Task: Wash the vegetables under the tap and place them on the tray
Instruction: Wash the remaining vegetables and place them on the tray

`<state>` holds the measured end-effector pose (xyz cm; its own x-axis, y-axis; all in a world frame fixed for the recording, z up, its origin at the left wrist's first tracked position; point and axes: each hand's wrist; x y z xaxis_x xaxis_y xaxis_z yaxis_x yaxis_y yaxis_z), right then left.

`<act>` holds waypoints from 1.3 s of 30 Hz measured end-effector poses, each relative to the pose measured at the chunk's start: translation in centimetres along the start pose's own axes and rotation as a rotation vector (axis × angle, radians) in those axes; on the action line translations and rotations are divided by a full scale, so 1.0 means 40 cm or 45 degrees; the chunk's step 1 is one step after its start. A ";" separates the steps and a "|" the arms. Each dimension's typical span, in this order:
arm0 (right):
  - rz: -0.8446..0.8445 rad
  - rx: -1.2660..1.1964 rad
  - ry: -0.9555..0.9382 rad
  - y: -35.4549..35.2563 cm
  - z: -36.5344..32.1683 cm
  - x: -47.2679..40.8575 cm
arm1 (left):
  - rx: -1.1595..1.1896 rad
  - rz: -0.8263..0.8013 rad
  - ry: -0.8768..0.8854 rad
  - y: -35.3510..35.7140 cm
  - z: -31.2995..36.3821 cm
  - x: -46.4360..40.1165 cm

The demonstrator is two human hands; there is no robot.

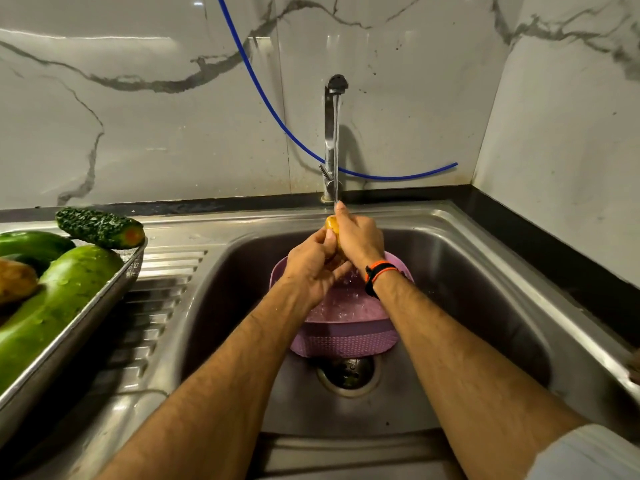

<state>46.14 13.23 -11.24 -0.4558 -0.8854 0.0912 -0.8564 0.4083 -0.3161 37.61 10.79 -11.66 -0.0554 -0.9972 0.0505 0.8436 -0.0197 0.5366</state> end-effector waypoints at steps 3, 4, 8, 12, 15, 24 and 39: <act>0.058 0.095 -0.025 0.018 0.000 0.007 | 0.009 0.045 0.070 0.009 -0.001 0.004; 0.059 0.068 -0.026 0.025 -0.004 0.009 | 0.021 0.058 0.104 0.014 -0.001 0.005; 0.009 -0.020 0.082 0.021 -0.037 0.004 | -0.011 -0.003 0.141 0.015 0.006 0.007; -0.085 -0.127 0.168 0.015 -0.034 0.012 | -0.025 0.042 0.216 0.019 -0.003 0.002; -0.031 -0.046 0.080 0.030 -0.032 0.035 | -0.014 0.198 0.263 0.024 -0.014 -0.002; -0.077 -0.118 0.087 0.028 -0.029 0.033 | 0.002 0.155 0.253 0.024 -0.016 -0.011; -0.140 -0.151 0.231 0.019 -0.046 -0.006 | -0.055 -0.174 0.064 -0.013 0.020 -0.004</act>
<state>45.15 14.14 -9.77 -0.3855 -0.8758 0.2905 -0.9208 0.3447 -0.1825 36.73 11.02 -11.27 -0.1452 -0.9874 -0.0629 0.8522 -0.1571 0.4990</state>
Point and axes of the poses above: each hand's wrist, its own x-axis away from the middle knuckle, its own y-axis out of the palm, z = x × y, and after that the axes turned 14 degrees about y, right-handed
